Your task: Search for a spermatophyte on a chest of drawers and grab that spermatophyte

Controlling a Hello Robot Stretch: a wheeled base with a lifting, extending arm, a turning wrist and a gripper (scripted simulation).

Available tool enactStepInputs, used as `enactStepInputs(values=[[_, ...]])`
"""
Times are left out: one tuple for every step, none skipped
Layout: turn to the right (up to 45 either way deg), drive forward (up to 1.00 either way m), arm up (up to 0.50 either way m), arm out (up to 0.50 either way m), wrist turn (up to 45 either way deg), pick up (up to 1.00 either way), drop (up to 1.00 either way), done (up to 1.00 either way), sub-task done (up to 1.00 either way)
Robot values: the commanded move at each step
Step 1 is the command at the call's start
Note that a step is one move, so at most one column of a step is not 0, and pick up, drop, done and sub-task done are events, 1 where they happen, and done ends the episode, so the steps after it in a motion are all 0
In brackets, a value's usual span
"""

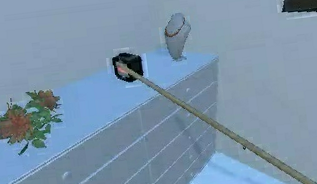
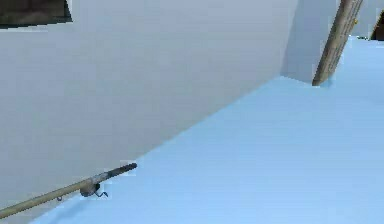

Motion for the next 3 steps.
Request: enactStepInputs(values=[[45.0,0.00,0.00,0.00,0.0,0.00,0.00,0.00,0.00],[6.0,0.00,0.00,0.00,0.0,0.00,0.00,0.00,0.00],[0.0,0.35,0.00,0.00,0.0,0.00,0.00,0.00,0.00]])
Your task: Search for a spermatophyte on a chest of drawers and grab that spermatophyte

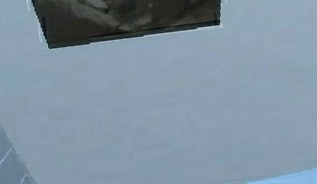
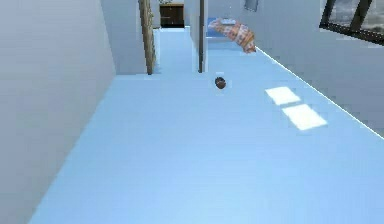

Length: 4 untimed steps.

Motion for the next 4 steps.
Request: enactStepInputs(values=[[45.0,0.00,0.00,0.00,0.0,0.00,0.00,0.00,0.00],[45.0,0.00,0.00,0.00,0.0,0.00,0.00,0.00,0.00],[45.0,0.00,0.00,0.00,0.0,0.00,0.00,0.00,0.00],[21.0,0.00,0.00,0.00,0.0,0.00,0.00,0.00,0.00]])
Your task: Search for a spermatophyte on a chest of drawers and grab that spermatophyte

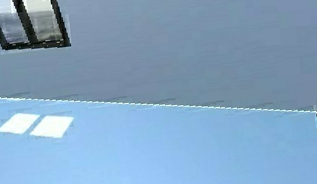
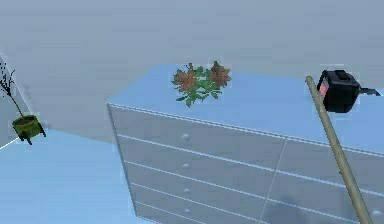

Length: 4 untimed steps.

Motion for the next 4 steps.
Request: enactStepInputs(values=[[0.0,0.00,0.50,0.00,0.0,0.00,0.00,0.00,0.00],[0.0,0.00,0.38,0.00,0.0,0.00,0.00,0.00,0.00],[0.0,0.00,0.00,0.48,0.0,0.00,0.00,0.00,0.00],[0.0,0.00,0.00,0.00,45.0,0.00,0.00,0.00,0.00]])
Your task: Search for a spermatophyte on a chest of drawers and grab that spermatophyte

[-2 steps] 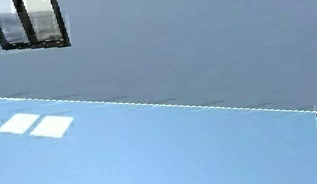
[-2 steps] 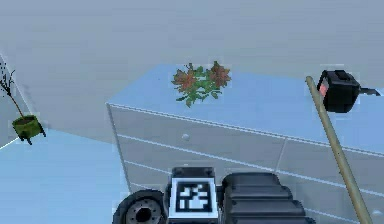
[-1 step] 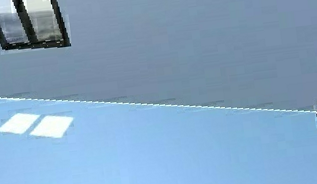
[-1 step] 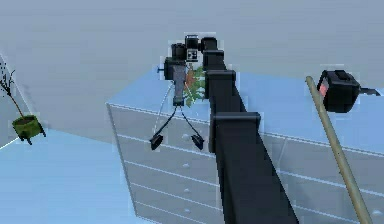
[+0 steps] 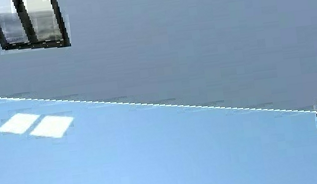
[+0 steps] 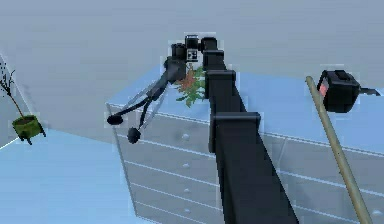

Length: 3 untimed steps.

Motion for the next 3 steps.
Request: enactStepInputs(values=[[0.0,0.00,0.00,0.00,45.0,0.00,0.00,0.00,0.00],[0.0,0.00,0.00,0.00,45.0,0.00,0.00,0.00,0.00],[0.0,0.00,0.00,0.00,45.0,0.00,0.00,0.00,0.00]])
